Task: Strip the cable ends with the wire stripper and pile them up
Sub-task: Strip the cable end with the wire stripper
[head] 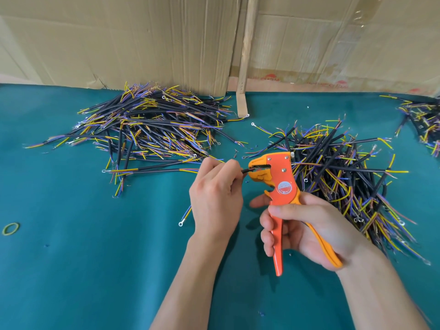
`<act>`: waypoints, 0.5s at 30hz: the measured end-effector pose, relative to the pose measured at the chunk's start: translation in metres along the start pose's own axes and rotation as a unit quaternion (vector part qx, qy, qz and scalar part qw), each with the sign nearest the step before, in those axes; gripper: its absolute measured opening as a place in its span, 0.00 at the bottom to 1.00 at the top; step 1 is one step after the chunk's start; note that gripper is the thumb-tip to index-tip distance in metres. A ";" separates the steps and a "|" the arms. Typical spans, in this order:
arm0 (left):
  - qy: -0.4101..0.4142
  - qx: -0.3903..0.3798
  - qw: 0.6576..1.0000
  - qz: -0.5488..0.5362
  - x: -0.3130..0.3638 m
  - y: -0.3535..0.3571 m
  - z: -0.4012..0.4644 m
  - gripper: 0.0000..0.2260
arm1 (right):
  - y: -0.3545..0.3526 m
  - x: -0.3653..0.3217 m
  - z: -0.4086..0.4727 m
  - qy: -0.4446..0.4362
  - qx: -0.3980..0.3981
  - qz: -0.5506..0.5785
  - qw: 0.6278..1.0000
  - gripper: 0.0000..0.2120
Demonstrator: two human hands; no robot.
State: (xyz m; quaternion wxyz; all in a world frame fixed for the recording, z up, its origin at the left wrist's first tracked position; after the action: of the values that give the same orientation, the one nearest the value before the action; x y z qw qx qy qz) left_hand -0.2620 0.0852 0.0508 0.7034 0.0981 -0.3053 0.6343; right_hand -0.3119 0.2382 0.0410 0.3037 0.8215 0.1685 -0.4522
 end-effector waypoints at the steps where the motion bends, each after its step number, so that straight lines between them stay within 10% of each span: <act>1: 0.001 -0.001 1.000 0.000 0.000 0.000 0.000 0.11 | 0.000 0.000 0.000 0.000 0.000 0.000 1.000 0.22; 15: 0.003 0.000 1.000 -0.009 -0.001 0.001 -0.001 0.12 | 0.003 -0.001 -0.001 0.007 0.026 -0.005 1.000 0.13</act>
State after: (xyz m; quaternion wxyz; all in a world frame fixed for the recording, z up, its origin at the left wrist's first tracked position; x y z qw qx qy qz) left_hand -0.2624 0.0851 0.0492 0.7099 0.0986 -0.3023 0.6284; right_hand -0.3097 0.2370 0.0431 0.2787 0.8312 0.1629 -0.4526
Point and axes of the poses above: each hand's wrist, its own z-axis towards the middle knuckle, its own y-axis out of the palm, x = y × z, the point moved 4 cm from there along z, towards the middle knuckle, and after that the axes turned 14 degrees about x, right-handed, at the moved point
